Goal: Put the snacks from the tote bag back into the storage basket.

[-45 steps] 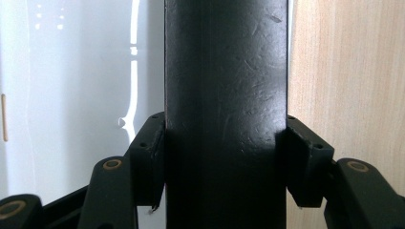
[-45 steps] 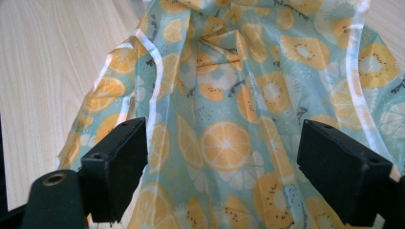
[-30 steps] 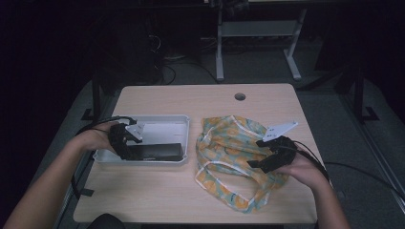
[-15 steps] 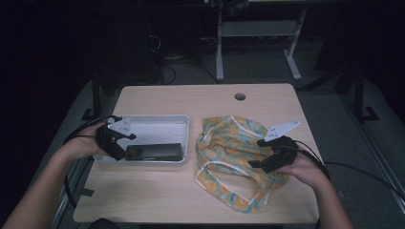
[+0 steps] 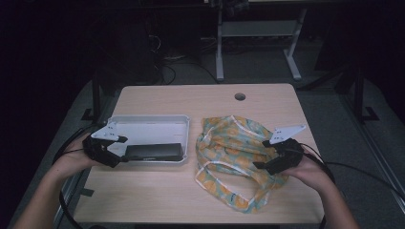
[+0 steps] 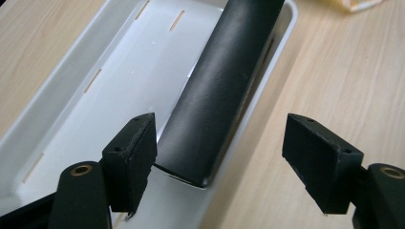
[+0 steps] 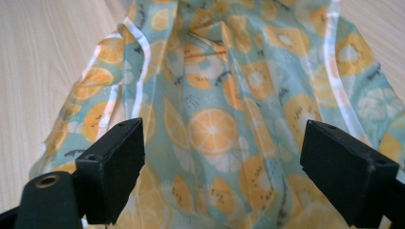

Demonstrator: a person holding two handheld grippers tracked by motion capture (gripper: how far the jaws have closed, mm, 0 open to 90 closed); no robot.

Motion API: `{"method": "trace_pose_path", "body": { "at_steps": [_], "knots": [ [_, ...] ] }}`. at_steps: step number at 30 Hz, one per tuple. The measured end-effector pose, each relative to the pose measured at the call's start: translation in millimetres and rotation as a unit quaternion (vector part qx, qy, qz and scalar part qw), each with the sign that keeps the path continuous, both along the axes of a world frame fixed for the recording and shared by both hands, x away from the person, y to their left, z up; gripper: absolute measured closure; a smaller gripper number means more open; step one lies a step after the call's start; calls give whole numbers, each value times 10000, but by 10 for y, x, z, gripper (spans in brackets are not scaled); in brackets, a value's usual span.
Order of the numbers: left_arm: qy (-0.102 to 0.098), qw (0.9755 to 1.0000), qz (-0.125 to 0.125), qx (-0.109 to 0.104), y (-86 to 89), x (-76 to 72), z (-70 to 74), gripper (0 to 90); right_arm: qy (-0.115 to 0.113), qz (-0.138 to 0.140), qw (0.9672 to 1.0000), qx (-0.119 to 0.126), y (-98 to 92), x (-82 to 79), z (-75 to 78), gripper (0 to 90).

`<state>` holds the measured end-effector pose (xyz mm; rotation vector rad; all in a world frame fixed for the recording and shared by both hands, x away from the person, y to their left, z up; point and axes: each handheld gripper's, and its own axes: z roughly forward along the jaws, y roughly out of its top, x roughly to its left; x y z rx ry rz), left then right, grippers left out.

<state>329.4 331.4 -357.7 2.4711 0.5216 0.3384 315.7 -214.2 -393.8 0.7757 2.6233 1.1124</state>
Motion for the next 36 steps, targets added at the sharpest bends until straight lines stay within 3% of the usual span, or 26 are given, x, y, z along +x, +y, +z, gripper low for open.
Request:
{"method": "trace_pose_path", "body": {
  "at_steps": [5,10,16,26,31,36],
  "knots": [
    [-81,9998,168,-70,-28,-162,-35,264,-48,-85,9999,76,-49,-90,-21,148],
    [-143,9987,349,-328,-82,-362,-87,265,-47,-150,9998,137,-69,-212,-65,148],
    [-193,9983,416,-369,-217,-564,-211,264,-21,-368,9991,202,-127,-337,-134,148],
    [-113,9972,563,-486,-343,-780,-523,264,-104,-797,9958,439,-286,-575,-203,150],
    [-47,9967,568,-580,-363,-866,-627,264,-80,-1000,9941,418,-347,-725,-263,151],
    [-96,9981,393,-475,-398,-876,-687,264,-100,-922,9951,344,-340,-774,-275,151]
  ]
}}
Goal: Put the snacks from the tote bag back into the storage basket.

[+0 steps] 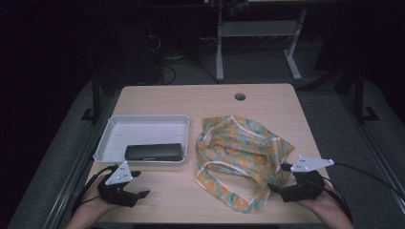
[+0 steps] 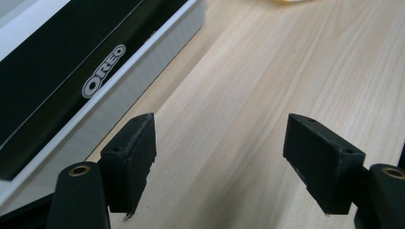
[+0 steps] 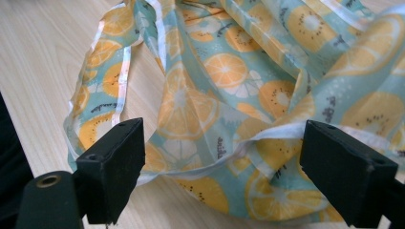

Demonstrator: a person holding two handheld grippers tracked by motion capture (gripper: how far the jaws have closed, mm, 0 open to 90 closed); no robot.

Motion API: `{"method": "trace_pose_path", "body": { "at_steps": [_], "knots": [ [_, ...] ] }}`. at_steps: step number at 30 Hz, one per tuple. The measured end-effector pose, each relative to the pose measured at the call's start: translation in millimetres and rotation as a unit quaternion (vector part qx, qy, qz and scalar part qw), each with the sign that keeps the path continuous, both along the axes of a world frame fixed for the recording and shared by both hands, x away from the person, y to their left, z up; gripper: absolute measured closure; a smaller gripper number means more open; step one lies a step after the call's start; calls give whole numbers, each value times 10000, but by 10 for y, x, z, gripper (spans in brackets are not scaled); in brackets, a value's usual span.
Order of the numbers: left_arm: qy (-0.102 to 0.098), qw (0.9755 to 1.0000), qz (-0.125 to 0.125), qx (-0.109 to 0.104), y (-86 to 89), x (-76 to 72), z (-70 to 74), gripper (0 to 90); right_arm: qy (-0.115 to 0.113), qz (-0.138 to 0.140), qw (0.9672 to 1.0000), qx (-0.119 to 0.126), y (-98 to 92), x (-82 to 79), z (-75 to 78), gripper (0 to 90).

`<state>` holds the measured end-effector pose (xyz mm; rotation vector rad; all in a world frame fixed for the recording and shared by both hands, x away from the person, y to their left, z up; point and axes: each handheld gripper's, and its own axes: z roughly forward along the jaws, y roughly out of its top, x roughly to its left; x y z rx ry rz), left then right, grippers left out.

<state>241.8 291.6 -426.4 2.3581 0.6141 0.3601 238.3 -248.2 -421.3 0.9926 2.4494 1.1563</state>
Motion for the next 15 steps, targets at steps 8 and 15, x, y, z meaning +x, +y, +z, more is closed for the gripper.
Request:
{"method": "trace_pose_path", "body": {
  "at_steps": [8,15],
  "knots": [
    [33,9999,-115,-42,-48,25,-36,264,17,23,10000,16,-1,13,-18,150],
    [73,9999,-133,-26,-69,32,-49,264,-33,32,10000,19,-6,0,-15,150]
  ]
}}
